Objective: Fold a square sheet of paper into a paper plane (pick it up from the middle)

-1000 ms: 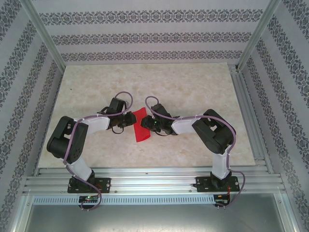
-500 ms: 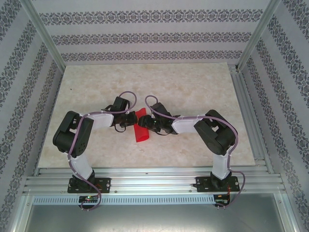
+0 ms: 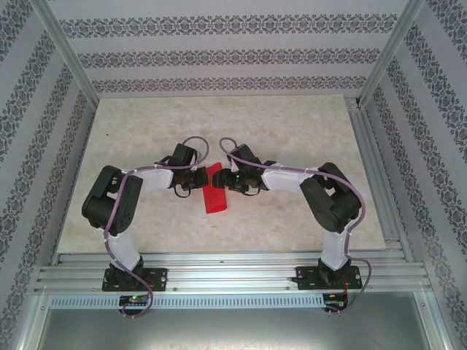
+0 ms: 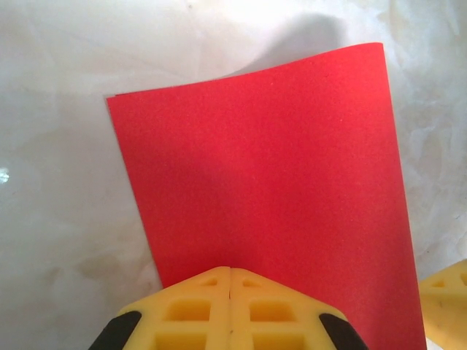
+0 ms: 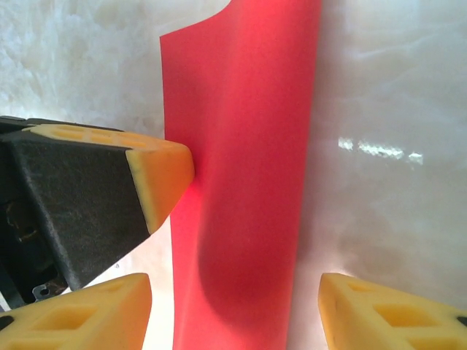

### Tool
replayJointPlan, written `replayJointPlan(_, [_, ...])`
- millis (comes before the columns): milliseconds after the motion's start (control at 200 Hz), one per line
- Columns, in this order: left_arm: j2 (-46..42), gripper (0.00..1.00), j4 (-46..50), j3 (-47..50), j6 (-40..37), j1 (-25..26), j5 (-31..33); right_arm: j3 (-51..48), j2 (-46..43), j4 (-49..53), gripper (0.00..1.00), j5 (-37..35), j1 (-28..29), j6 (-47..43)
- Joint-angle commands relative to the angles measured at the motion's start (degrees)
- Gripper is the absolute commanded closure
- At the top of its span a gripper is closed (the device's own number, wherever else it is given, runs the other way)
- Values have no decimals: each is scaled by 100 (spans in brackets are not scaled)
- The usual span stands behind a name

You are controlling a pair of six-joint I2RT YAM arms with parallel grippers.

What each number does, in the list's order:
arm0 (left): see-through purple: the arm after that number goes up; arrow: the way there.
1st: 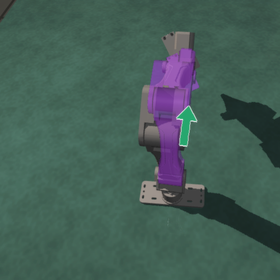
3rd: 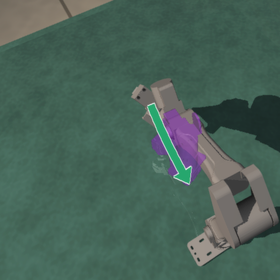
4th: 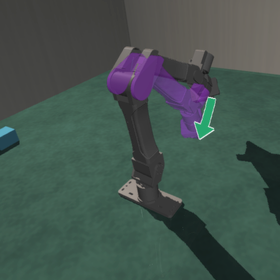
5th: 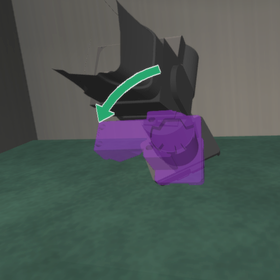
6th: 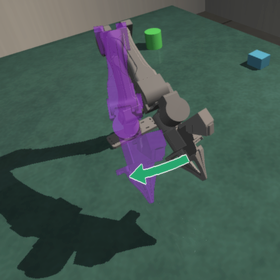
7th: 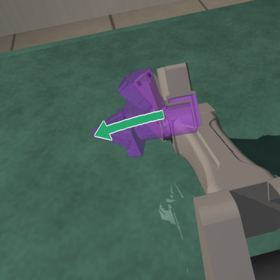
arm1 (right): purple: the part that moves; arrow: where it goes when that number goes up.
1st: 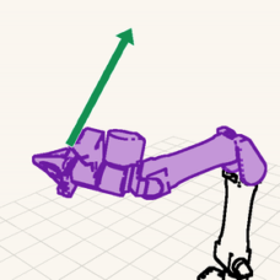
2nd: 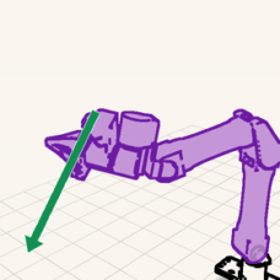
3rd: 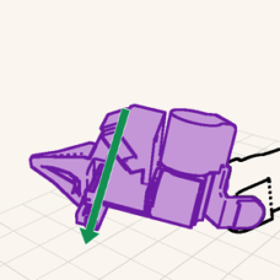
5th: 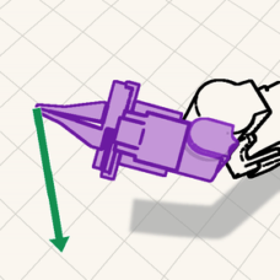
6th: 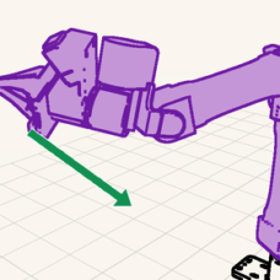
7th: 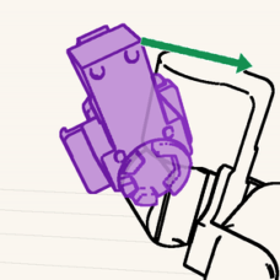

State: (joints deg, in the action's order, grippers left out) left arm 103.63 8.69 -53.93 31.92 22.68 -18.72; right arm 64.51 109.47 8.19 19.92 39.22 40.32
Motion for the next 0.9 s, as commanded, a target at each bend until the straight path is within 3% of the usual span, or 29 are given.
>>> replayJointPlan(0, [116,94,223,-126,-178,63,22,185,247,213,39,395,-56,-286])
replayJointPlan(290, [90,95,232,-154,-183,67,-2,163,451,27,54,626,-124,-203])
replayJointPlan(495, [-267,84,11,-175,296,66,-243,0,548,-124,64,321,-107,-14])
replayJointPlan(899, [-1657,61,114,370,520,59,1251,21,628,252,69,-234,-91,-32])
